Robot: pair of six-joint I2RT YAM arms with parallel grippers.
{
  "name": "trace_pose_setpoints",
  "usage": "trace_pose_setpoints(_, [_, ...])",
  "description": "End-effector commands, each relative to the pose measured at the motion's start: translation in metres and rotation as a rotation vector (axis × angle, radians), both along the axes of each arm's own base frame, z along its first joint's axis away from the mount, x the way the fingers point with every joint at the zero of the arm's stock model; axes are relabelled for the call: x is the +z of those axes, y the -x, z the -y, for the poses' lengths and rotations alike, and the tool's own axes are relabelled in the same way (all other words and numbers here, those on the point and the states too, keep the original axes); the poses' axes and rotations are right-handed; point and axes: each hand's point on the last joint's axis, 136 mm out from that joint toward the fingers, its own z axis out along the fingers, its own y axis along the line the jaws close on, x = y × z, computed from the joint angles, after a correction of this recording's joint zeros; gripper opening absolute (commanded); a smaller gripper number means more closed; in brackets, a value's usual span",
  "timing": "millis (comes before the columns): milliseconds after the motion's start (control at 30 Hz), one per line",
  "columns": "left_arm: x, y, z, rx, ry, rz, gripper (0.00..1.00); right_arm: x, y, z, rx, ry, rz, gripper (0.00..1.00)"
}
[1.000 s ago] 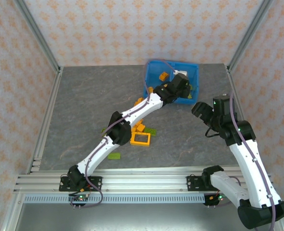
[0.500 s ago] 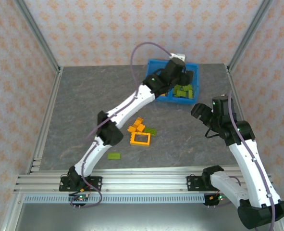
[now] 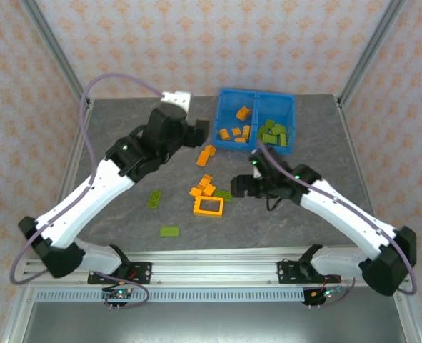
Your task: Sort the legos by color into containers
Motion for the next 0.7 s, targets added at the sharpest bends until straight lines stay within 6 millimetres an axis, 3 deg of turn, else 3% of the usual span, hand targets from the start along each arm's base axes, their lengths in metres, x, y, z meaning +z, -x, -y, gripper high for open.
trace_pose_setpoints(0, [-0.032, 0.03, -0.068, 0.187, -0.064, -0.053, 0.87, -0.016, -0.004, -0.026, 0.039, 0.032, 0.002, 0.86])
trace_pose_setpoints(133, [-0.066, 0.057, -0.108, 0.274, -0.039, -0.12, 0.96, -0.059, -0.001, -0.035, -0.019, 0.091, -0.101, 0.75])
trace_pose_setpoints(233, [-0.088, 0.065, -0.115, 0.288, -0.042, -0.197, 1.0, -0.081, 0.002, -0.049, -0.043, 0.053, -0.177, 0.69])
trace_pose_setpoints(400, [-0.106, 0.059, -0.097, 0.218, -0.017, -0.249, 1.0, -0.099, -0.004, -0.07, -0.066, 0.013, -0.215, 0.67])
trace_pose_setpoints(533, [-0.11, 0.054, -0.073, 0.1, 0.024, -0.25, 1.0, -0.119, -0.007, -0.067, -0.119, 0.064, -0.238, 0.52])
trace_pose_setpoints(667, [-0.113, 0.053, -0.071, 0.087, 0.016, -0.254, 1.0, -0.133, -0.007, -0.06, -0.159, 0.104, -0.254, 0.35])
